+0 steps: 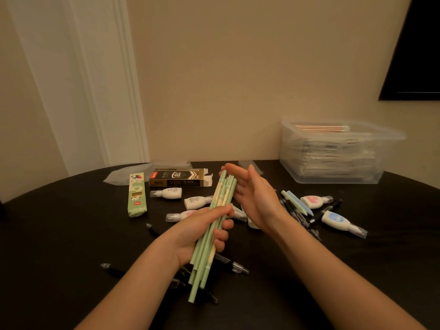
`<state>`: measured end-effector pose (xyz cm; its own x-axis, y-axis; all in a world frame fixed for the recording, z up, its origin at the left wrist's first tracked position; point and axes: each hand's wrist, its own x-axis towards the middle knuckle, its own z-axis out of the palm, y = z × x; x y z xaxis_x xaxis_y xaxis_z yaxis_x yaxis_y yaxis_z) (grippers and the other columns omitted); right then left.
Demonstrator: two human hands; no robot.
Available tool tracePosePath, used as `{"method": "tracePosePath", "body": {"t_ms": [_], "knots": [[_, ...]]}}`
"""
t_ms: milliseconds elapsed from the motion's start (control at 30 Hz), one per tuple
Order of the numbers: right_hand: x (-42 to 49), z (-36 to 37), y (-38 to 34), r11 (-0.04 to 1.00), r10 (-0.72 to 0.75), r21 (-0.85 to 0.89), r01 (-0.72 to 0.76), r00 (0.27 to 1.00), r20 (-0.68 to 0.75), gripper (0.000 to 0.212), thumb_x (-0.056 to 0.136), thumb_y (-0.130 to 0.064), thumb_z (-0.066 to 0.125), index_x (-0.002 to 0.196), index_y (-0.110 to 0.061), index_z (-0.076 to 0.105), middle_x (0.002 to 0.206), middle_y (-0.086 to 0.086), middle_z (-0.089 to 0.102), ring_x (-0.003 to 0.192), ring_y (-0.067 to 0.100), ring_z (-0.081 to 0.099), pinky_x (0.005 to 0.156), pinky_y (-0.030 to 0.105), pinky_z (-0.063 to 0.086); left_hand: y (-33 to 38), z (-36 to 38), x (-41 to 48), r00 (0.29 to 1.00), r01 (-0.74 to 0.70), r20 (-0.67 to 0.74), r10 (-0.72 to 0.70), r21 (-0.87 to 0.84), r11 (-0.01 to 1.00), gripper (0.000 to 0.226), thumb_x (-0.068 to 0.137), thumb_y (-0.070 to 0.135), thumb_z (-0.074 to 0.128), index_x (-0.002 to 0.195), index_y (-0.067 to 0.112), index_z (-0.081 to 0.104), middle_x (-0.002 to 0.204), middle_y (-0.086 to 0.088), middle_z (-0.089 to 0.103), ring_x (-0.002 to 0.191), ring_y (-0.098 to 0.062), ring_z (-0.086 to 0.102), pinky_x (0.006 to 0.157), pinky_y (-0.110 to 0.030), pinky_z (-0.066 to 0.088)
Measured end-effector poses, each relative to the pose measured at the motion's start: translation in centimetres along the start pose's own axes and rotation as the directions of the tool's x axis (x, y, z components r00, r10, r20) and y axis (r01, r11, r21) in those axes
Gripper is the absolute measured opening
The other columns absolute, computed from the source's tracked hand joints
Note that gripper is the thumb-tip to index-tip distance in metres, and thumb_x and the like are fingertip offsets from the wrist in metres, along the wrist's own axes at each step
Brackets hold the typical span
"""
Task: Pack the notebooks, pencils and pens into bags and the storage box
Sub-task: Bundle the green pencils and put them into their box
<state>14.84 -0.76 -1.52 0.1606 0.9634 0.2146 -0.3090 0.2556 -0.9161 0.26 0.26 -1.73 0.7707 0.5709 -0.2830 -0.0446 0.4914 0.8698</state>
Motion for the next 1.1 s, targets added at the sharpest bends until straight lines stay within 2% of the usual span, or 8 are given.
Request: {"method": "tracePosePath", "body": {"t_ms": [67,133,300,533,700,833,967,1100], "knots": [[0.0,0.0,0.0,1.000,0.003,-0.031,-0.004,1.000,-0.024,0.037,0.102,-0.026,0.035,0.136,-0.016,0.043,0.131,0.003,0.056,0.115,0.013,0.055,0.095,0.026,0.046,0.0,0.1,0.0,1.000,-0.004,0.000,0.004,0.002,1.000,0.020,0.076,0.027,0.061,0.083,0.011,0.053,0.057,0.002,0.046,0.038,-0.003,0.039,0.036,-0.013,0.036],[-0.1,0.0,0.0,0.960,-0.019,-0.280,-0.003,0.997,-0.074,0.031,0.096,-0.023,0.052,0.126,-0.020,0.048,0.118,-0.002,0.059,0.105,0.009,0.059,0.083,0.020,0.052,0.1,0.0,0.0,1.000,-0.025,-0.014,0.024,-0.007,1.000,0.019,0.077,0.028,0.060,0.083,0.011,0.053,0.057,0.002,0.046,0.039,-0.003,0.042,0.037,-0.014,0.039],[-0.3,0.2,0.1,0.721,-0.043,-0.693,0.003,0.998,-0.040,0.015,0.086,-0.027,0.066,0.083,-0.012,0.065,0.073,-0.001,0.061,0.061,0.006,0.051,0.055,0.021,0.042,0.4,-0.8,0.1,0.994,-0.039,-0.095,0.044,0.057,0.998,0.019,0.087,0.028,0.058,0.092,0.009,0.058,0.065,-0.002,0.060,0.050,-0.009,0.057,0.045,-0.021,0.049],[-0.5,0.6,-0.1,0.851,0.059,-0.511,-0.120,0.989,-0.134,0.027,0.092,-0.008,0.048,0.065,-0.007,0.051,0.055,0.000,0.041,0.042,0.006,0.034,0.042,0.018,0.029,0.2,-0.1,0.4,0.977,-0.076,-0.198,0.078,0.017,0.997,0.026,0.093,0.027,0.053,0.107,0.005,0.058,0.080,-0.012,0.072,0.061,-0.016,0.069,0.048,-0.024,0.054],[0.1,-0.3,-0.8,0.969,0.022,-0.217,-0.117,0.918,-0.396,0.026,0.094,-0.007,0.041,0.068,-0.011,0.044,0.055,0.000,0.034,0.042,0.008,0.028,0.040,0.020,0.025,0.5,-0.5,0.8,0.927,-0.193,-0.354,0.125,-0.162,0.968,0.010,0.095,0.014,0.051,0.094,0.005,0.053,0.085,-0.018,0.072,0.070,-0.023,0.072,0.062,-0.035,0.058],[-0.1,-0.7,-1.0,0.997,0.049,-0.024,-0.073,0.842,-0.537,0.017,0.096,-0.010,0.046,0.080,-0.008,0.052,0.062,0.005,0.055,0.048,0.009,0.050,0.048,0.020,0.048,0.9,-1.3,1.0,0.873,-0.325,-0.463,0.151,-0.324,0.888,0.010,0.098,0.015,0.047,0.099,0.007,0.051,0.086,-0.019,0.070,0.070,-0.023,0.071,0.061,-0.033,0.059],[-0.7,0.3,-0.3,0.997,0.048,-0.033,-0.070,0.893,-0.448,0.008,0.093,-0.005,0.053,0.087,-0.007,0.057,0.075,0.012,0.067,0.060,0.016,0.067,0.058,0.024,0.058,0.8,-1.3,1.5,0.855,-0.379,-0.487,0.177,-0.355,0.855,0.015,0.100,0.016,0.040,0.101,0.005,0.050,0.106,-0.019,0.063,0.080,-0.026,0.066,0.066,-0.033,0.052],[-1.4,1.7,1.0,0.950,-0.015,-0.306,-0.054,0.976,-0.218,0.009,0.088,-0.002,0.060,0.081,-0.006,0.061,0.078,0.015,0.070,0.064,0.017,0.068,0.063,0.026,0.058,0.5,-1.8,1.9,0.829,-0.438,-0.520,0.206,-0.374,0.817,0.024,0.100,0.015,0.042,0.122,0.006,0.047,0.103,-0.018,0.066,0.083,-0.025,0.067,0.067,-0.034,0.053]]}}
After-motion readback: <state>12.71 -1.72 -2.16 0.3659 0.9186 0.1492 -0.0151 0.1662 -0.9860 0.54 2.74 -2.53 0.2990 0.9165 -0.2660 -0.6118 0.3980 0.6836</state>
